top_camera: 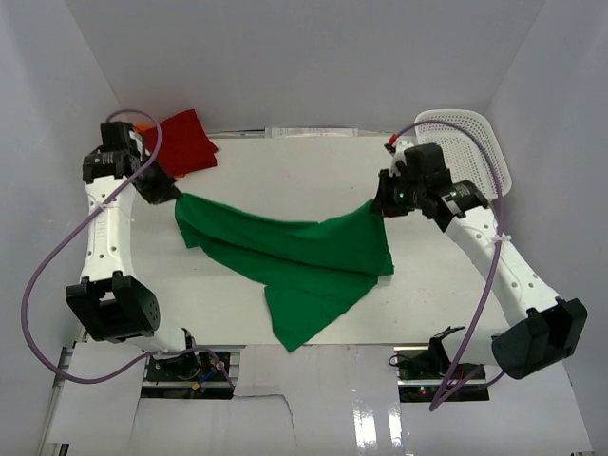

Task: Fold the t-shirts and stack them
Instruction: Flatten out the tshirt

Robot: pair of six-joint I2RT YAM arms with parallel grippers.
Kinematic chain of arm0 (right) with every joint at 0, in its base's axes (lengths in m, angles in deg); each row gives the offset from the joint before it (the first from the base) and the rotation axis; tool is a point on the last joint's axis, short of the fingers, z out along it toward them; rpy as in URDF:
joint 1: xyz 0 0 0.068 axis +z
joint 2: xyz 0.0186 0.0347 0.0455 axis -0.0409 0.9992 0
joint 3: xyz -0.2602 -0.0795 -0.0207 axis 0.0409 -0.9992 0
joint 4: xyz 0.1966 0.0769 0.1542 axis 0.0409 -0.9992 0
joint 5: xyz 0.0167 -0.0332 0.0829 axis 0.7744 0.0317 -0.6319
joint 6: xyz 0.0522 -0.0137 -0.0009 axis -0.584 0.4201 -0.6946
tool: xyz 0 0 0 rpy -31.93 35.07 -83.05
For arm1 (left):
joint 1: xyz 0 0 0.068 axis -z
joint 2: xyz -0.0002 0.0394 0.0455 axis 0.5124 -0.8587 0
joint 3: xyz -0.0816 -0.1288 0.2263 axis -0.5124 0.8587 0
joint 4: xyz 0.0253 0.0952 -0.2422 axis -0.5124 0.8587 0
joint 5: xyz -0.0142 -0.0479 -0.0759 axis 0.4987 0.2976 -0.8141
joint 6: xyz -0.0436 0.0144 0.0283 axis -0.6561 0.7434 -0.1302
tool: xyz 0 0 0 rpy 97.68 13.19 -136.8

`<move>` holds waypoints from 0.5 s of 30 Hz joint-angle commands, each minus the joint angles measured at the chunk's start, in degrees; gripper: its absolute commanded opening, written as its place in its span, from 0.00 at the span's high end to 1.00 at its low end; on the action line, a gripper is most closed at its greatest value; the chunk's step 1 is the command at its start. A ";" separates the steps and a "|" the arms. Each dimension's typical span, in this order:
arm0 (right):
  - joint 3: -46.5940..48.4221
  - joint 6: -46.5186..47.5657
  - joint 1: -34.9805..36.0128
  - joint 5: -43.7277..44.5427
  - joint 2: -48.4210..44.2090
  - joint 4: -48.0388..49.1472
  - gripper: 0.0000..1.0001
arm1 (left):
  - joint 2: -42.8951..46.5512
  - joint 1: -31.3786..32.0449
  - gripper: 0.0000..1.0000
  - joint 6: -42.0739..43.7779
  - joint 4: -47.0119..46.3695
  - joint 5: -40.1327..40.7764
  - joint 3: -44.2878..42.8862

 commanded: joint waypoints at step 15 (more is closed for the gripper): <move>42.24 2.12 -0.67 -7.92 -1.37 9.17 0.92 | 17.88 -0.11 1.00 -9.50 -22.49 7.83 -20.02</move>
